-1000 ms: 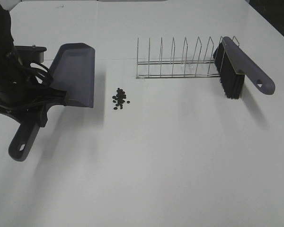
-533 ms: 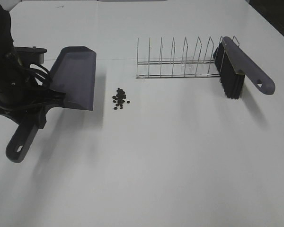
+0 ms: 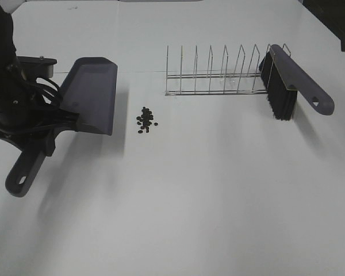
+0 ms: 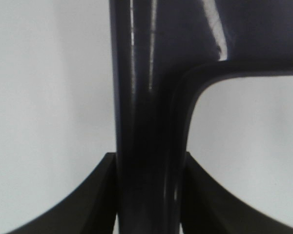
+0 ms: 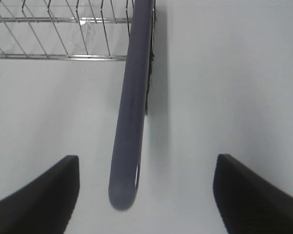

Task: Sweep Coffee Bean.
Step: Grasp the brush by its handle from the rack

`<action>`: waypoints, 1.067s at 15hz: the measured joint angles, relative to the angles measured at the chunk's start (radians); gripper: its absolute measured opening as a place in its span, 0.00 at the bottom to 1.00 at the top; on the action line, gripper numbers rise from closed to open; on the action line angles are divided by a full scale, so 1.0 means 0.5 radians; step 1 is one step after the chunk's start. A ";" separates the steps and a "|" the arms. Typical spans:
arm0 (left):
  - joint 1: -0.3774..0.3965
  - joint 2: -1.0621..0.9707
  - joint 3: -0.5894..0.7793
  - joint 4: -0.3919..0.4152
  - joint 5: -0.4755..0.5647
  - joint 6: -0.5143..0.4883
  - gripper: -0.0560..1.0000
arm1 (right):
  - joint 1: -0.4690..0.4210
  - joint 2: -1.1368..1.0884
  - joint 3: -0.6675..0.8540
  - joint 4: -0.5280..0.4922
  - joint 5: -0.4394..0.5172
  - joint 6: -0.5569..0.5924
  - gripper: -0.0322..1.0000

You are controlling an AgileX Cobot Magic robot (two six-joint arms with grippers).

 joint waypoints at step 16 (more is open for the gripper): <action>0.000 0.000 0.000 0.012 0.000 0.000 0.36 | 0.000 1.710 -1.780 0.122 0.542 -0.226 0.60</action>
